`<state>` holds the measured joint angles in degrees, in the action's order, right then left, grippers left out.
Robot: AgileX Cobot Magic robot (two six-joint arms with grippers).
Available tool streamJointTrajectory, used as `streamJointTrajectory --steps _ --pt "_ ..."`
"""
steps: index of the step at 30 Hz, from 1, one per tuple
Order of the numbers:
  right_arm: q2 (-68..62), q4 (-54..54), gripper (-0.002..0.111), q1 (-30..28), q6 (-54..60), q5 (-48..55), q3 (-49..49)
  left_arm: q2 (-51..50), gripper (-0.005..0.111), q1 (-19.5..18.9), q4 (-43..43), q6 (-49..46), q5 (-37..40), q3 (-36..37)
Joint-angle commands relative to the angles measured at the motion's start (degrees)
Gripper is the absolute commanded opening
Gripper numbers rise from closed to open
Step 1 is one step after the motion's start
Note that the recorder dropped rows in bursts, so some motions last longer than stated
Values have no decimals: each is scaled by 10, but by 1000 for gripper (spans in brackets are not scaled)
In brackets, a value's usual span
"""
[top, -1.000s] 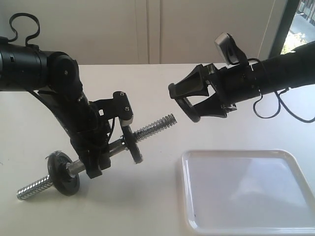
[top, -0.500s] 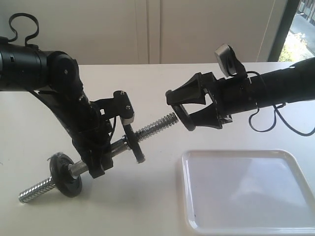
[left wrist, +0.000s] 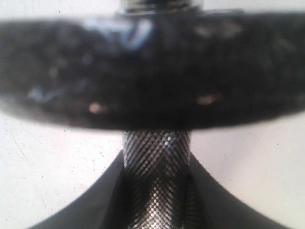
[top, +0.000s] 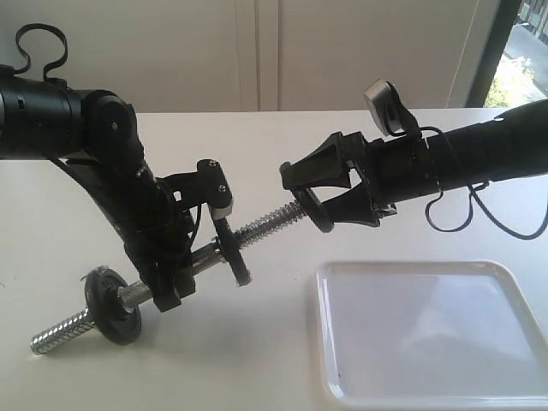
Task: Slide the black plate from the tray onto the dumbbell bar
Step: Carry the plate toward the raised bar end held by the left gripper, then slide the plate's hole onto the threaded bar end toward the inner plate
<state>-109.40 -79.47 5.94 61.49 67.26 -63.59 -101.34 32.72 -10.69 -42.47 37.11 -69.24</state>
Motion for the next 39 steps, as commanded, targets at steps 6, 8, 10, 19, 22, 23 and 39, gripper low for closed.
streamJointTrajectory --steps 6,8,10,19,22,23,39 --pt "5 -4 0 3 13 27 -1 38 0 0 -35 5 -5 -15" --pt "5 -2 0 3 18 27 -1 38 0 0 -35 5 -5 -15" --pt "5 1 0 3 26 27 -1 38 0 0 -35 5 -5 -15" --pt "5 18 0 3 27 27 -1 38 0 0 -35 5 -5 -15" --pt "5 18 0 3 27 27 -1 38 0 0 -35 5 -5 -15" --pt "5 18 0 3 27 27 -1 38 0 0 -35 5 -5 -15" --pt "-44 -21 0 3 8 27 -1 38 0 0 -37 5 -6 -15"
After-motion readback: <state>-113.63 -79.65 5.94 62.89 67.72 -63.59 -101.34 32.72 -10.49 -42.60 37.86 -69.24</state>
